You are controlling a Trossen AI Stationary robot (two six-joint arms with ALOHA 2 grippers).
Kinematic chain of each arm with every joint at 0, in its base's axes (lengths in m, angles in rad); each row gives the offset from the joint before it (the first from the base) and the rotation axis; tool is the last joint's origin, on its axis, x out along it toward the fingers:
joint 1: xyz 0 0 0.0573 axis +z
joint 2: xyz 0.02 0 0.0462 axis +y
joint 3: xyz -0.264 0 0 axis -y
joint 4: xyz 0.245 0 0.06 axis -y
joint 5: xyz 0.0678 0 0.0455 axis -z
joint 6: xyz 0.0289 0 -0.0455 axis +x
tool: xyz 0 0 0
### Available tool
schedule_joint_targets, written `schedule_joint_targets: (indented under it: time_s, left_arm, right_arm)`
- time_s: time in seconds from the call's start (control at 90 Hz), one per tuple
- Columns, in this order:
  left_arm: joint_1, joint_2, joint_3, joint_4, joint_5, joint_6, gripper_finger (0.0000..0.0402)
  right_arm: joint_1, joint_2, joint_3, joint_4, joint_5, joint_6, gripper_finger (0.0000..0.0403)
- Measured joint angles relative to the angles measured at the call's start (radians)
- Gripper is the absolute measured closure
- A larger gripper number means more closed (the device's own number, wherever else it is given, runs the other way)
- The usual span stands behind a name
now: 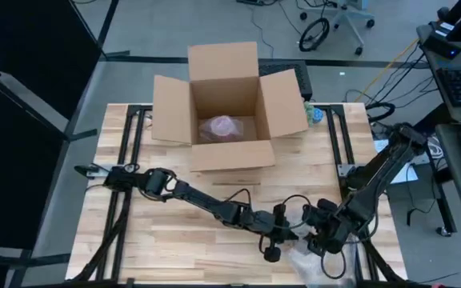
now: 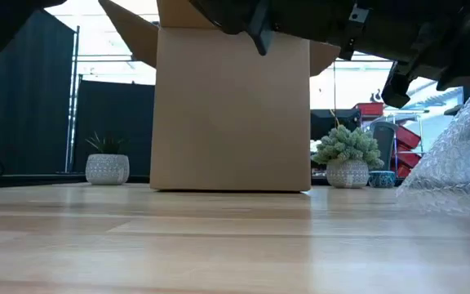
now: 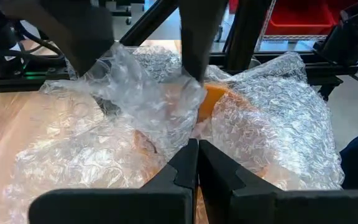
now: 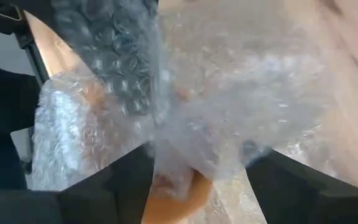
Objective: Wrap mug
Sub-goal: Wrap the pink mug with transparent bubble wrap
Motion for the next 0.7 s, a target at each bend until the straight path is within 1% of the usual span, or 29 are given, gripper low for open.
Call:
schedule_joint_targets:
  time_s: [0.189,0.311,0.378,0.422,0.478,0.667,0.7]
  left_arm:
    - [0.0,0.0,0.0,0.0,0.0,0.0,0.0402]
    - [0.0,0.0,0.0,0.0,0.0,0.0,0.0402]
    - [0.0,0.0,0.0,-0.001,0.0,0.0,0.0402]
    - [0.0,0.0,0.0,0.0,0.0,0.0,0.0402]
    - [0.0,0.0,0.0,0.0,0.0,0.0,0.0402]
    - [0.0,0.0,0.0,-0.001,0.0,0.0,0.0402]
    - [0.0,0.0,0.0,-0.001,0.0,0.0,0.0402]
  right_arm:
    - [0.0,-0.024,0.0,0.013,0.13,-0.077,0.0174]
    - [-0.003,-0.024,0.0,0.02,0.14,-0.119,0.0177]
    - [-0.003,-0.024,0.0,0.028,0.14,-0.129,0.0189]
    - [-0.003,-0.024,0.0,0.04,0.133,-0.14,0.0206]
    - [-0.003,-0.024,0.0,0.05,0.11,-0.151,0.0236]
    - [0.012,-0.024,0.0,0.096,0.041,-0.184,0.0374]
    - [0.017,-0.024,0.0,0.101,0.037,-0.19,0.0387]
